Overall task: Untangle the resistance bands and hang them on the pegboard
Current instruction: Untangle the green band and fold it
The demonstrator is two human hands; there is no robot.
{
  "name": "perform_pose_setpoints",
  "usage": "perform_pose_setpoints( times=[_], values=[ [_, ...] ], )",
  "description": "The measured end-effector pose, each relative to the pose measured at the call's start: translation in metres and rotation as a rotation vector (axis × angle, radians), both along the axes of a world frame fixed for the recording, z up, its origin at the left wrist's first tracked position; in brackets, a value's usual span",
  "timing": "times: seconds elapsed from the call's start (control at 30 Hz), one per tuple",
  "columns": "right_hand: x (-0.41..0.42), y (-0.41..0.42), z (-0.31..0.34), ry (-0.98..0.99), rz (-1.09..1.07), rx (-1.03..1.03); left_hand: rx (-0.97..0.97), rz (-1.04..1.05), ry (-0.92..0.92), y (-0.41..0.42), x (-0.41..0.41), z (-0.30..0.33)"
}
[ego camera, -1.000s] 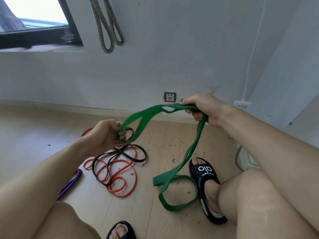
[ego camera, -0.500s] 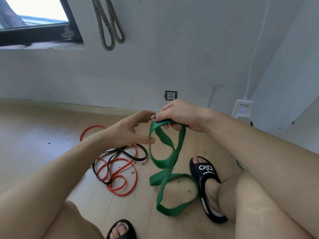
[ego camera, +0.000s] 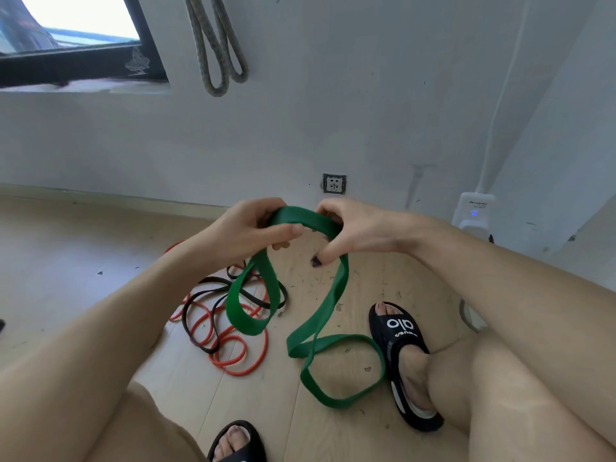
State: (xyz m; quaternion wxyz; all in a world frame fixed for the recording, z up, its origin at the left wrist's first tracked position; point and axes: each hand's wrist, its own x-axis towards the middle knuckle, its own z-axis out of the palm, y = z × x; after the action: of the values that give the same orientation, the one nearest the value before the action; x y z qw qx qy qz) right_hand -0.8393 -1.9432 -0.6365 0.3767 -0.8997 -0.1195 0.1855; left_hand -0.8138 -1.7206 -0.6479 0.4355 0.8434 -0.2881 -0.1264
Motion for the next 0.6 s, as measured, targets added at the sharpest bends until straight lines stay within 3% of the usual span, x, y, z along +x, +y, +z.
perform_pose_setpoints(
  times=[0.17,0.33,0.4,0.53,0.6],
  values=[
    [0.003,0.001,-0.016,-0.159,-0.034,-0.07,-0.128,0.02,0.056,0.007,-0.006,0.008],
    [0.006,-0.002,-0.036,-0.128,-0.021,-0.117,-0.217,0.122,0.112,0.019,-0.002,0.005],
    [0.006,-0.004,-0.035,-0.103,-0.033,-0.106,-0.074,0.143,0.073,0.029,0.002,-0.001],
    [0.004,-0.004,-0.021,-0.135,-0.106,-0.02,0.465,0.019,0.147,0.051,0.01,-0.02],
    [0.0,0.007,-0.013,-0.148,-0.104,0.057,0.589,-0.057,0.191,0.051,0.011,-0.029]
  ],
)
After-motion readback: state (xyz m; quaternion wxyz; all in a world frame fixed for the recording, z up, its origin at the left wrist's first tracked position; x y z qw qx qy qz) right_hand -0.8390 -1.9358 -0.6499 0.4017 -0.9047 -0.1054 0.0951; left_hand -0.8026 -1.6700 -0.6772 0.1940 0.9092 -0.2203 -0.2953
